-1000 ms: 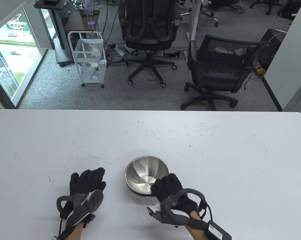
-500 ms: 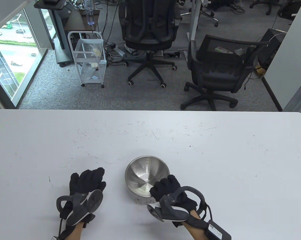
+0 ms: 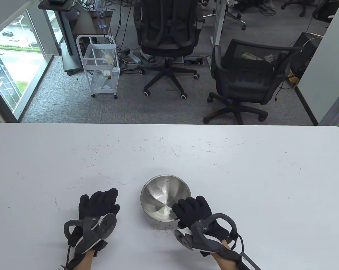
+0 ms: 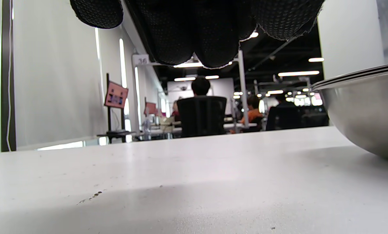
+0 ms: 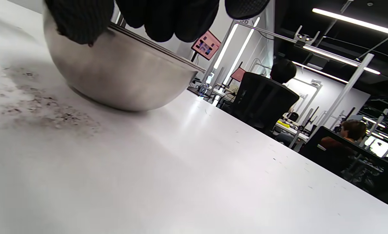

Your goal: Nest mixing bowl into mixing bowl

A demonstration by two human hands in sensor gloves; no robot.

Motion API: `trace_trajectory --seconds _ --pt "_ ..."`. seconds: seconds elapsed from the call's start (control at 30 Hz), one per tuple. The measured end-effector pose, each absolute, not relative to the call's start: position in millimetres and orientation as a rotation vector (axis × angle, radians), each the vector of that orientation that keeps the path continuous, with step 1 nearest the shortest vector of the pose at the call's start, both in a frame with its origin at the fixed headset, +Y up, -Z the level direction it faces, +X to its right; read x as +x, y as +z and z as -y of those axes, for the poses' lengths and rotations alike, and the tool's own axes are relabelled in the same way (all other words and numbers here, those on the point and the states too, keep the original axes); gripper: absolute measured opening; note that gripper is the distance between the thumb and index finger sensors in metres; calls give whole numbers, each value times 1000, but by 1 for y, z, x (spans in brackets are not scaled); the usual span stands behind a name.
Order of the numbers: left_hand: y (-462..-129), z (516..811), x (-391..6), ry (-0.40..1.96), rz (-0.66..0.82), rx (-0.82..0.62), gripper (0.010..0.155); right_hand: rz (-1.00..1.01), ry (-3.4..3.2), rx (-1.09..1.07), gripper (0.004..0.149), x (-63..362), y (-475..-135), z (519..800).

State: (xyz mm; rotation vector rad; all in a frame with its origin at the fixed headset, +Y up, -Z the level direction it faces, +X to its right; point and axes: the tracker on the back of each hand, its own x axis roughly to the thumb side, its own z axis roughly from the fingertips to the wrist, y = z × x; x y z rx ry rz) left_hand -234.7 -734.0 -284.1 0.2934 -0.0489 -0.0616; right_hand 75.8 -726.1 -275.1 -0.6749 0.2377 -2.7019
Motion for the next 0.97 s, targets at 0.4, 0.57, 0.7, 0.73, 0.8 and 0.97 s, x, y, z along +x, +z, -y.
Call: trace_trajectory --seconds 0.4,0.57,0.7,0.73,0.8,0.97 --pt "-284 734 -233 -73 53 301 64 -341 -2938 -385 71 137 -283 737" --pt "-283 734 -231 -84 59 308 64 -345 -2962 -323 71 151 -284 747" --pt "-283 733 -231 -90 57 315 64 -300 -2992 -300 72 157 -289 753" --pt "-282 733 -231 -90 56 317 64 -287 -3004 -303 72 157 -289 754" --pt "-282 733 -231 -88 53 320 64 -289 -3020 -303 72 157 -290 754" --pt "-283 735 -230 -105 58 312 64 -301 -3020 -306 72 156 -289 755"
